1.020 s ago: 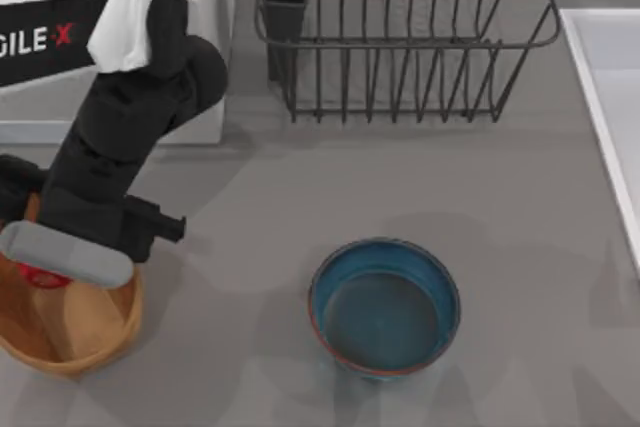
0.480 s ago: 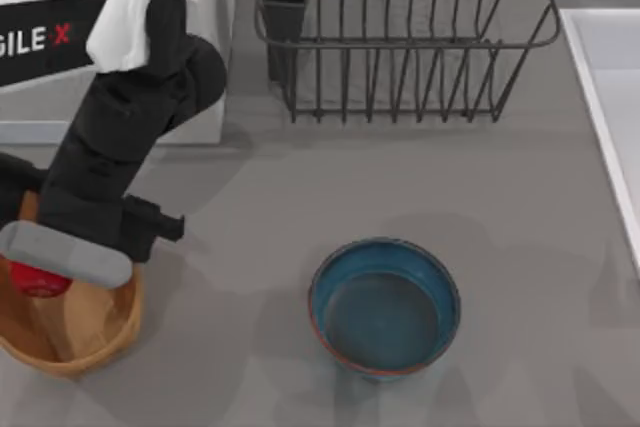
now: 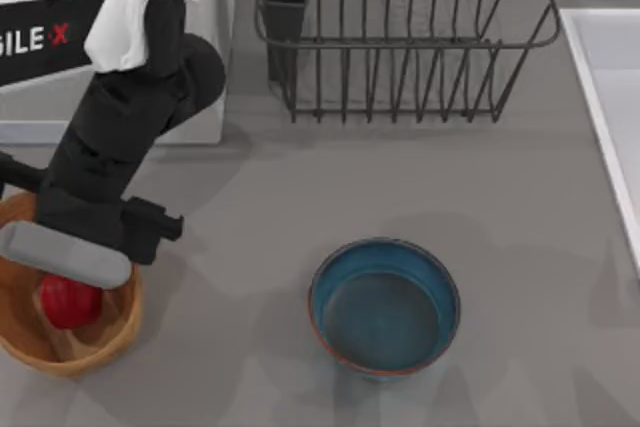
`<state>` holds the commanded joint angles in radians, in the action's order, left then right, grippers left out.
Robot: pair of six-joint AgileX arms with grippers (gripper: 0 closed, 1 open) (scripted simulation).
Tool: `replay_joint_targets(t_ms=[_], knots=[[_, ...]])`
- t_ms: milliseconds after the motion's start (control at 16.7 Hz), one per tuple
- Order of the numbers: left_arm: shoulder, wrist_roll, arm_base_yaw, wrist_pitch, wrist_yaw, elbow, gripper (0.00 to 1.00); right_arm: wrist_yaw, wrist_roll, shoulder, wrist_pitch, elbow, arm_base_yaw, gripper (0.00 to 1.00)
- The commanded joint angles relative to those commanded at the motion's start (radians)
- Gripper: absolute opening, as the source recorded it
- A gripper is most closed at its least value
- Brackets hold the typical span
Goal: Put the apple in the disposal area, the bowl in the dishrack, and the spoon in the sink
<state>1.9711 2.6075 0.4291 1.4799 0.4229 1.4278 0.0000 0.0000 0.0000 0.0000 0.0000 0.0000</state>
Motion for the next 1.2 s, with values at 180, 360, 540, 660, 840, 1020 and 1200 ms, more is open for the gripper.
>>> replay_joint_targets(t_ms=[180,360,540,660,840,1020,1200], knots=[[-0.001,-0.004,0.002,0.002,0.004,0.000,1.00,0.000,0.000,0.000,0.000,0.000,0.000,1.00],[-0.006,-0.028,-0.001,-0.024,0.001,-0.020,1.00,0.000,0.000,0.000,0.000,0.000,0.000,1.00],[-0.047,-0.135,-0.018,-0.127,-0.009,-0.093,1.00,0.000,0.000,0.000,0.000,0.000,0.000,1.00],[-0.111,-0.254,-0.042,-0.225,-0.023,-0.170,1.00,0.000,0.000,0.000,0.000,0.000,0.000,1.00],[-0.275,-0.508,-0.095,-0.390,-0.056,-0.326,1.00,0.000,0.000,0.000,0.000,0.000,0.000,1.00],[-0.506,-0.839,-0.158,-0.565,-0.102,-0.514,1.00,0.000,0.000,0.000,0.000,0.000,0.000,1.00],[-0.781,-1.222,-0.224,-0.745,-0.163,-0.727,1.00,0.000,0.000,0.000,0.000,0.000,0.000,1.00]])
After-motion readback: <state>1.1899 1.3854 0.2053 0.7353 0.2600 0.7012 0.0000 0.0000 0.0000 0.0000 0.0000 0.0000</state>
